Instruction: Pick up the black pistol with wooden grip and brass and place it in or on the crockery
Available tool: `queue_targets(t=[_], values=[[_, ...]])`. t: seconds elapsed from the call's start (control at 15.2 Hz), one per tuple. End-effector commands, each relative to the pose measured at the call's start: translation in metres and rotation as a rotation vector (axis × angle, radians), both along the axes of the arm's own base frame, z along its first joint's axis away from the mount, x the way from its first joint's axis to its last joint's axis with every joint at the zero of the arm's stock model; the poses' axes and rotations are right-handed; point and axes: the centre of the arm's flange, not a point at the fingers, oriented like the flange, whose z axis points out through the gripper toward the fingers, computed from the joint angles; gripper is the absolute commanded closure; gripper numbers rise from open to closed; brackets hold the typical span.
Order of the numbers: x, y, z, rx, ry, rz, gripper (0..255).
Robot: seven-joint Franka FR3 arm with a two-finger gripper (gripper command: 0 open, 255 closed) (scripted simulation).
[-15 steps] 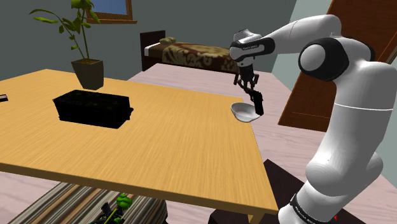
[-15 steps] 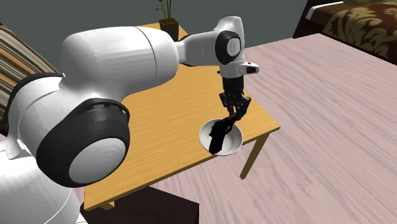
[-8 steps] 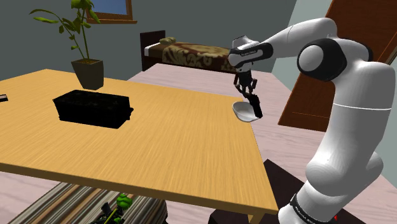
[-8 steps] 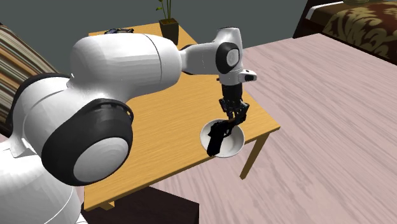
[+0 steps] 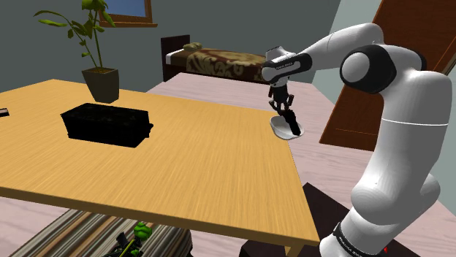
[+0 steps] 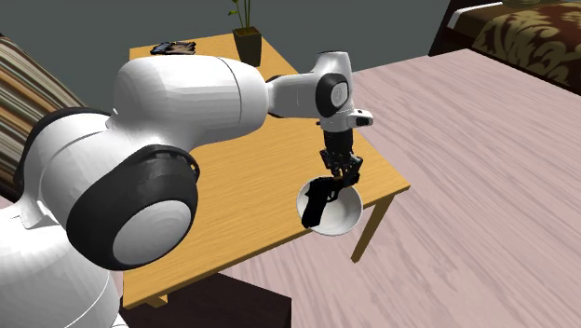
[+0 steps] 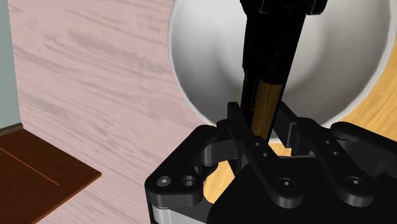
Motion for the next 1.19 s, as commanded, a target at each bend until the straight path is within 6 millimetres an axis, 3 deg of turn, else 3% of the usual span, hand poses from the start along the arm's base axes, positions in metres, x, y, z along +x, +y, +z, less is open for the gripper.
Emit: queue_targets(t=[0.0, 0.13, 0.2, 0.53, 0.79, 1.12], values=[[-0.002, 0.001, -0.007, 0.007, 0.017, -0.005, 255], [-0.002, 0.001, -0.007, 0.007, 0.017, -0.005, 255], [-0.002, 0.000, -0.008, 0.007, 0.017, -0.005, 0], [-0.002, 0.001, -0.007, 0.007, 0.017, -0.005, 0], [0.013, 0.013, 0.039, 0.007, 0.017, -0.005, 0], [0.013, 0.013, 0.039, 0.007, 0.017, -0.005, 0]])
